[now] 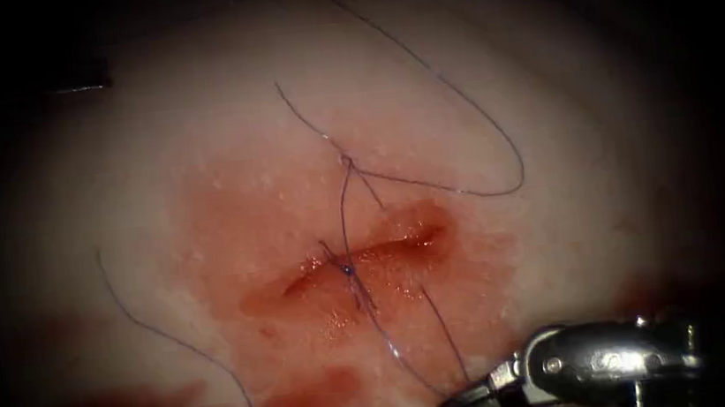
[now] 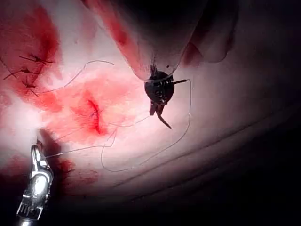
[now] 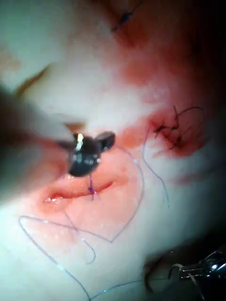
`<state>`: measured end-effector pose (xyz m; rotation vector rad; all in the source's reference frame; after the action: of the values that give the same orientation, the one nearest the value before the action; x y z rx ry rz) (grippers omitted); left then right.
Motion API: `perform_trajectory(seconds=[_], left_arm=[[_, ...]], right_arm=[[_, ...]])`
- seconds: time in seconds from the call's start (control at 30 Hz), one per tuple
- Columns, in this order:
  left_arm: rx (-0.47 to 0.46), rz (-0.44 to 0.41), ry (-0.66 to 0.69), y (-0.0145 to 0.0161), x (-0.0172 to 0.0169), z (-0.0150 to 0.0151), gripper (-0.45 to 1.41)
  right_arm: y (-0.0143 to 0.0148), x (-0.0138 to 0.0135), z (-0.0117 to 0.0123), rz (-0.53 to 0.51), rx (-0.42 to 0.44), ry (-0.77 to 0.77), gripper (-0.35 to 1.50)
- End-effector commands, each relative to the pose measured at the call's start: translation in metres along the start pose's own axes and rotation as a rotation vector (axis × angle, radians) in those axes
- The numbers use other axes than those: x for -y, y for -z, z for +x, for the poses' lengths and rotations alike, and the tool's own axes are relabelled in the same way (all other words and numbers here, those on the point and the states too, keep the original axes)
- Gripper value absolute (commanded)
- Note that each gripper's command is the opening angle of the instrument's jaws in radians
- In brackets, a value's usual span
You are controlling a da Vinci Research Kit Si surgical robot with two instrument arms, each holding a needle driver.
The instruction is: Wound Closure
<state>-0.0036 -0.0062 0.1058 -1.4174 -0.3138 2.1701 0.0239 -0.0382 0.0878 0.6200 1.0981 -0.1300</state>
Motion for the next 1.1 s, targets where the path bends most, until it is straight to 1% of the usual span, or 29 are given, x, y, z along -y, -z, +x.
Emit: perform_trajectory(seconds=[0.03,0.07,0.13,0.17,0.23,0.37,0.4,0.43,0.47,0.5,0.6,0.63,0.67,0.73,0.8,0.87,0.97,1.0,1.03,1.07,1.1], left_arm=[[-0.002,-0.003,-0.002,-0.0008,0.0002,-0.0002,-0.45],[-0.003,-0.005,-0.002,-0.0009,0.0001,-0.0002,-0.45],[-0.005,-0.01,-0.002,-0.001,0.0,-0.0002,-0.45],[-0.005,-0.012,-0.002,-0.0011,-0.0001,-0.0002,-0.45],[-0.006,-0.014,-0.002,-0.0012,-0.0002,-0.0002,-0.45],[-0.007,-0.016,-0.002,-0.0013,-0.0003,-0.0002,-0.45],[-0.007,-0.016,-0.002,-0.0013,-0.0003,-0.0002,-0.45],[-0.007,-0.016,-0.002,-0.0013,-0.0003,-0.0002,-0.45],[-0.007,-0.016,-0.002,-0.0013,-0.0003,-0.0002,-0.45],[-0.007,-0.016,-0.002,-0.0013,-0.0003,-0.0002,-0.45],[-0.008,-0.02,-0.002,-0.0013,-0.0003,-0.0002,-0.45],[-0.008,-0.02,-0.002,-0.0013,-0.0003,-0.0002,-0.45],[-0.008,-0.02,-0.002,-0.0013,-0.0003,-0.0002,-0.45],[-0.008,-0.02,-0.002,-0.0013,-0.0003,-0.0002,-0.45],[-0.008,-0.02,-0.002,-0.0013,-0.0003,-0.0002,-0.45],[-0.009,-0.022,-0.002,-0.0013,-0.0003,-0.0002,-0.45],[-0.01,-0.025,-0.002,-0.0013,-0.0003,-0.0002,-0.45],[-0.01,-0.026,-0.002,-0.0015,-0.0005,-0.0001,-0.45],[-0.01,-0.026,-0.002,-0.0015,-0.0005,-0.0001,-0.45],[-0.011,-0.028,-0.001,-0.0015,-0.0006,0.0,-0.45],[-0.012,-0.03,-0.001,-0.0016,-0.0008,0.0,-0.45]], right_arm=[[-0.0007,-0.0008,0.0002,-0.012,-0.001,0.001,-0.35],[-0.0006,-0.001,0.0002,-0.035,-0.006,-0.002,0.0],[-0.0002,-0.0015,0.0003,-0.099,-0.013,-0.01,1.03],[0.0001,-0.0017,0.0004,-0.124,-0.017,-0.015,1.19],[0.0011,-0.002,0.0006,-0.162,-0.029,-0.028,1.35],[0.0035,-0.0018,0.0008,-0.174,-0.057,-0.045,1.36],[0.0043,-0.0016,0.0009,-0.17,-0.066,-0.052,1.35],[0.0061,-0.0012,0.0008,-0.162,-0.076,-0.044,1.3],[0.0061,-0.0012,0.0008,-0.162,-0.076,-0.044,1.3],[0.007,-0.001,0.0008,-0.159,-0.078,-0.046,1.3],[0.0101,-0.001,0.0003,-0.153,-0.083,-0.039,1.26],[0.012,-0.001,-0.0001,-0.151,-0.086,-0.047,1.28],[0.012,-0.001,-0.0001,-0.151,-0.086,-0.047,1.28],[0.0133,-0.0008,-0.0004,-0.149,-0.09,-0.05,1.3],[0.0147,-0.0004,-0.0006,-0.137,-0.064,-0.051,1.31],[0.0151,-0.0004,-0.0005,-0.135,-0.062,-0.052,1.31],[0.0154,-0.0013,-0.0001,-0.142,-0.066,-0.065,1.26],[0.0149,-0.0031,0.0004,-0.182,-0.094,-0.104,1.19],[0.0149,-0.0031,0.0004,-0.182,-0.094,-0.104,1.19],[0.0146,-0.0041,0.0006,-0.203,-0.109,-0.144,1.18],[0.014,-0.0055,0.0006,-0.234,-0.126,-0.185,1.09]])
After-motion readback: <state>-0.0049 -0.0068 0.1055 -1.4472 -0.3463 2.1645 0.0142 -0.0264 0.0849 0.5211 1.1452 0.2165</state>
